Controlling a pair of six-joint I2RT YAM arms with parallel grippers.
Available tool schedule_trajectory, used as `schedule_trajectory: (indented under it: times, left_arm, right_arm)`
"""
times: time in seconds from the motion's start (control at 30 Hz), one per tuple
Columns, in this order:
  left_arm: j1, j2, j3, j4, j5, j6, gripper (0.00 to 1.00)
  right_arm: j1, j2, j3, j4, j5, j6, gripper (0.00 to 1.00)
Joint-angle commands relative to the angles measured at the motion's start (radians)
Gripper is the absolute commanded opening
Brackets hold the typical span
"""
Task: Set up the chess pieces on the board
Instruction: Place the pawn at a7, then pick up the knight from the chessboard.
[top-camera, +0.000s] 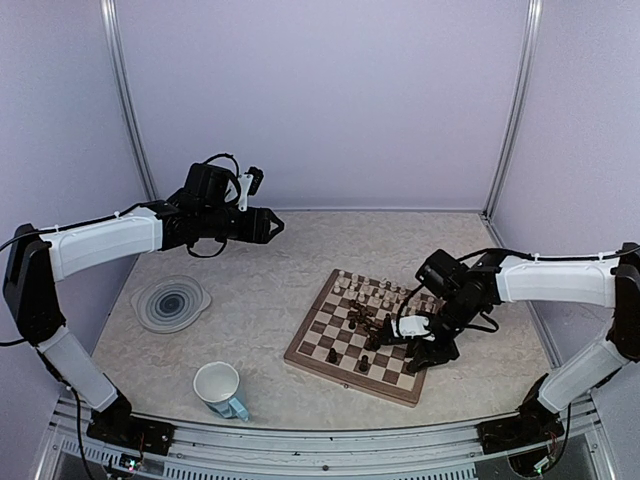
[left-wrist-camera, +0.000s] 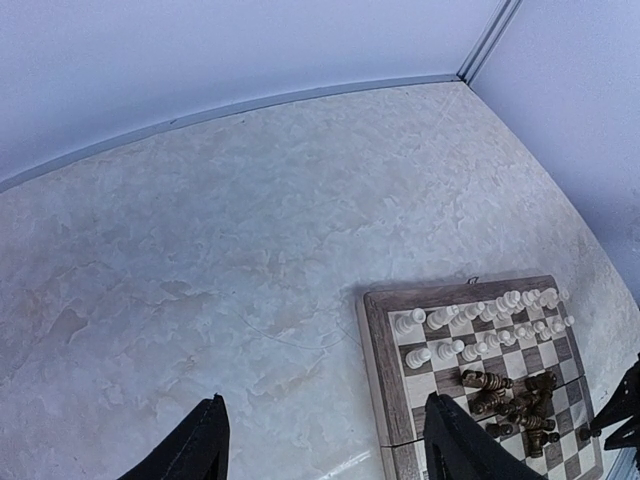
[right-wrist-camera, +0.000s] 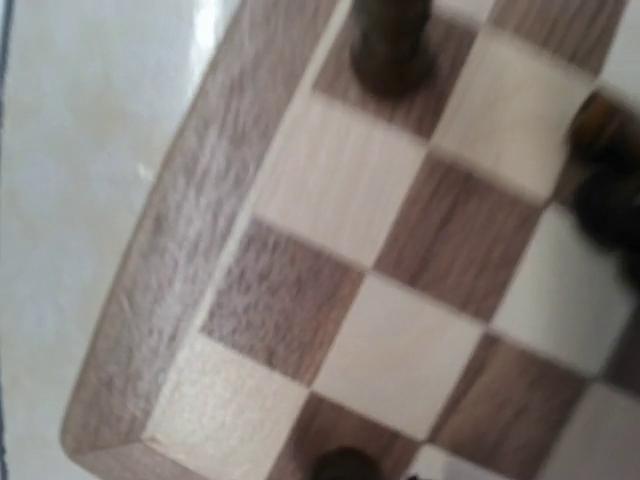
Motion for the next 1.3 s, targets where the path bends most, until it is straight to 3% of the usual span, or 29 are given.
schedule_trajectory:
  times: [0.0, 0.17, 0.43, 0.9, 1.27]
  left_arm:
    - [-0.006, 0.012, 0.032, -0.011, 0.007, 0.013, 0.66]
    - [-0.007, 0.006, 0.03, -0.012, 0.004, 0.015, 0.66]
    - [-0.011, 0.004, 0.032, -0.012, 0.005, 0.015, 0.66]
    - [-0.016, 0.004, 0.033, -0.015, 0.013, 0.014, 0.66]
    - [-0.016, 0.005, 0.035, -0.017, 0.011, 0.017, 0.66]
  right_arm:
    - [-0.056, -0.032, 0.116, -0.027, -0.089, 0.004, 0.34]
    - [-0.146, 0.055, 0.186, 0.071, -0.075, 0.1, 0.24]
    - [-0.149, 0.162, 0.225, 0.139, -0.063, 0.141, 0.36]
    - [-0.149, 0.27, 0.284, 0.164, -0.01, 0.192, 0.34]
    - [-0.149, 0.282, 0.313, 0.144, -0.034, 0.181, 0.06]
